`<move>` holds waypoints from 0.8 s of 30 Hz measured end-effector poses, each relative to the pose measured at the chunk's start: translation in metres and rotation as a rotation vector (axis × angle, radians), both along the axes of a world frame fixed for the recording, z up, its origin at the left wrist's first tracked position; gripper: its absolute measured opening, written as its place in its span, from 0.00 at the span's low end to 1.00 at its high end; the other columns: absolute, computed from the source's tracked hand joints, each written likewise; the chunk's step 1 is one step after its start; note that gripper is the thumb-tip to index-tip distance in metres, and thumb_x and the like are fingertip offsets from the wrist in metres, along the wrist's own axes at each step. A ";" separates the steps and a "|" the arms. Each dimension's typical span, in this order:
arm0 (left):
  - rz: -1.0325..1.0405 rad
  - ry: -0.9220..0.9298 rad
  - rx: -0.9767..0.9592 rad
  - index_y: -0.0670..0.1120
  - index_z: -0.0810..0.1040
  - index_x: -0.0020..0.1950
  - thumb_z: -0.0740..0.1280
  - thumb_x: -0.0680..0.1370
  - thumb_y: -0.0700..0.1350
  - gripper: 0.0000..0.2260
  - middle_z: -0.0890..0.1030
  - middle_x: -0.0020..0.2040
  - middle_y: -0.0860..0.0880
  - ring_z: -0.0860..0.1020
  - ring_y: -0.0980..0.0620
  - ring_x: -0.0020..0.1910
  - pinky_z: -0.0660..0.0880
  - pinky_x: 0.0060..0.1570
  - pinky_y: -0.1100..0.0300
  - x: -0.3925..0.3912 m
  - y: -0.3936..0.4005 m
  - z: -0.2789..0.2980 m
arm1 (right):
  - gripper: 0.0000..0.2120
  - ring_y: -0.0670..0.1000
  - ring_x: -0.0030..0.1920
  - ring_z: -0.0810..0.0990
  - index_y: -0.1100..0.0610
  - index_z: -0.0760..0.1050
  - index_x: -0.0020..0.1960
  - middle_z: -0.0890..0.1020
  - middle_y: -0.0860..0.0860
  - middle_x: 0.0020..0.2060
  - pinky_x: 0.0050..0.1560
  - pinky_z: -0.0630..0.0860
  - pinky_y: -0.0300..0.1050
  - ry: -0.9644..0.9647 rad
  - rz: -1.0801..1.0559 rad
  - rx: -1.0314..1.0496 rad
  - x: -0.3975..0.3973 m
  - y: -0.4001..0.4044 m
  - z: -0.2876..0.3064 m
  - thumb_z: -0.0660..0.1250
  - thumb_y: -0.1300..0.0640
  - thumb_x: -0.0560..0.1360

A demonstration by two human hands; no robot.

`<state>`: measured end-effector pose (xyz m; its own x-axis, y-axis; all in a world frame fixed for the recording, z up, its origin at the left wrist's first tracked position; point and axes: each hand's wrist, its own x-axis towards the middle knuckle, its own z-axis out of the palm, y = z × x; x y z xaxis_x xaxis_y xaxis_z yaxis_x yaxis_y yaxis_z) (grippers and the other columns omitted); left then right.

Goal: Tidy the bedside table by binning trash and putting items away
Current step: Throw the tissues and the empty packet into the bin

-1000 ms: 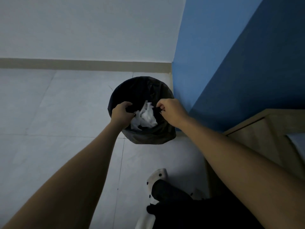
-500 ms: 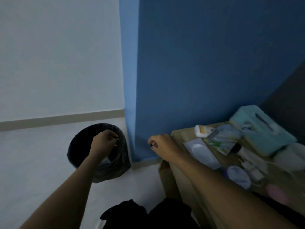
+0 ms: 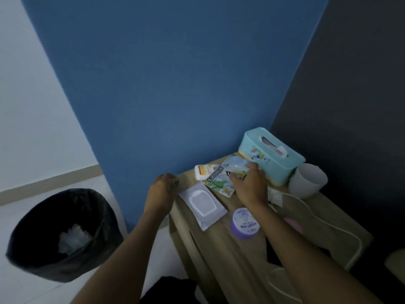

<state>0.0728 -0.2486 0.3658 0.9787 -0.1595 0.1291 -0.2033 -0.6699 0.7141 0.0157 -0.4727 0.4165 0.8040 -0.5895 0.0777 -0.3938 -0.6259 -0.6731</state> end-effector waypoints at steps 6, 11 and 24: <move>-0.186 0.027 0.202 0.48 0.72 0.65 0.56 0.81 0.49 0.15 0.72 0.69 0.45 0.72 0.42 0.65 0.73 0.59 0.47 0.021 -0.031 -0.029 | 0.35 0.62 0.58 0.79 0.55 0.57 0.72 0.79 0.58 0.61 0.52 0.74 0.52 0.120 -0.074 0.103 0.008 -0.017 -0.030 0.64 0.39 0.74; -0.239 -0.016 0.269 0.48 0.68 0.70 0.48 0.79 0.54 0.23 0.68 0.73 0.47 0.65 0.46 0.72 0.71 0.65 0.47 0.023 -0.034 -0.039 | 0.38 0.62 0.59 0.78 0.54 0.54 0.75 0.80 0.57 0.60 0.56 0.76 0.54 0.099 -0.073 0.193 0.013 -0.015 -0.041 0.69 0.44 0.72; -0.222 0.011 0.234 0.48 0.66 0.71 0.51 0.82 0.50 0.19 0.67 0.73 0.46 0.66 0.45 0.72 0.70 0.65 0.48 0.017 -0.024 -0.037 | 0.29 0.58 0.59 0.80 0.59 0.63 0.72 0.80 0.58 0.60 0.57 0.78 0.51 -0.071 -0.111 0.280 0.019 -0.013 -0.031 0.68 0.61 0.74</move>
<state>0.0901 -0.2723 0.3285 0.9178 -0.3934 0.0537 -0.3563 -0.7563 0.5487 0.0349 -0.4853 0.3859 0.7316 -0.6801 -0.0464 -0.3956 -0.3681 -0.8414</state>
